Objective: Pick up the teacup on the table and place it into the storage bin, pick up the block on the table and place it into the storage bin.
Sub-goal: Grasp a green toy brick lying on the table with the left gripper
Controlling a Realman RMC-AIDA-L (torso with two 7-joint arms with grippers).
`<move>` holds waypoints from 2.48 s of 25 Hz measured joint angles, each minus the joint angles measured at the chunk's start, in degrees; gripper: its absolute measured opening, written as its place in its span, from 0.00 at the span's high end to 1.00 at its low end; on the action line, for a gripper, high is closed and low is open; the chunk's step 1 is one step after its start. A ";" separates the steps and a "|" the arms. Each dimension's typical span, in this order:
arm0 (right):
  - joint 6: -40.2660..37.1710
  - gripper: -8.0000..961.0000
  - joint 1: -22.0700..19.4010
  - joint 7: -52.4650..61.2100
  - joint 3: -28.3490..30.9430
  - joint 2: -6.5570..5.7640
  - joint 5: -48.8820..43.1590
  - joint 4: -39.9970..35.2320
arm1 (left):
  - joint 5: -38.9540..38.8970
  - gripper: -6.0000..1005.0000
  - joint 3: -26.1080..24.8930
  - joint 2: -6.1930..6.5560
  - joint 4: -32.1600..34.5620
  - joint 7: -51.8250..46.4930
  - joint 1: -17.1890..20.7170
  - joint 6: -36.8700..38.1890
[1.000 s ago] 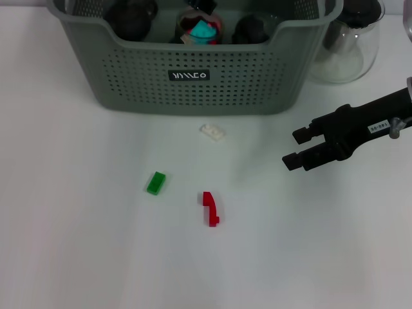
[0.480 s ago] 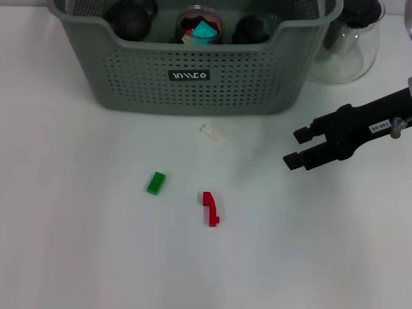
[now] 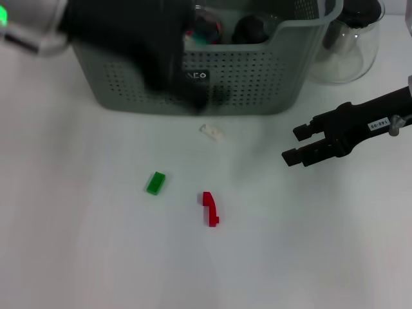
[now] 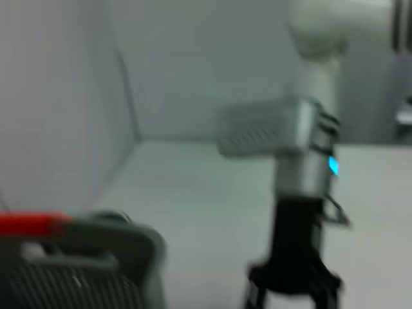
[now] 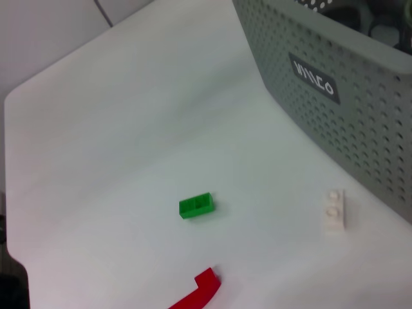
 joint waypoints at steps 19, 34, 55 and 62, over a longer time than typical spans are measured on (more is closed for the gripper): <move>0.47 0.18 -0.80 3.21 2.45 2.89 -0.29 0.76 | 32.18 0.15 24.90 -0.91 -22.32 21.42 -4.05 -8.04; 2.87 0.18 -0.85 3.40 2.01 3.11 -0.33 1.63 | 35.11 0.16 31.39 -1.22 -38.73 24.45 -11.27 -18.45; 4.48 0.18 -0.84 2.76 2.02 2.87 -0.32 2.92 | 34.95 0.36 31.21 -1.22 -44.98 24.96 -12.69 -22.95; 4.68 0.18 -0.84 2.75 2.03 2.84 -0.33 2.97 | 34.83 0.38 31.11 -1.22 -45.47 25.10 -12.56 -22.94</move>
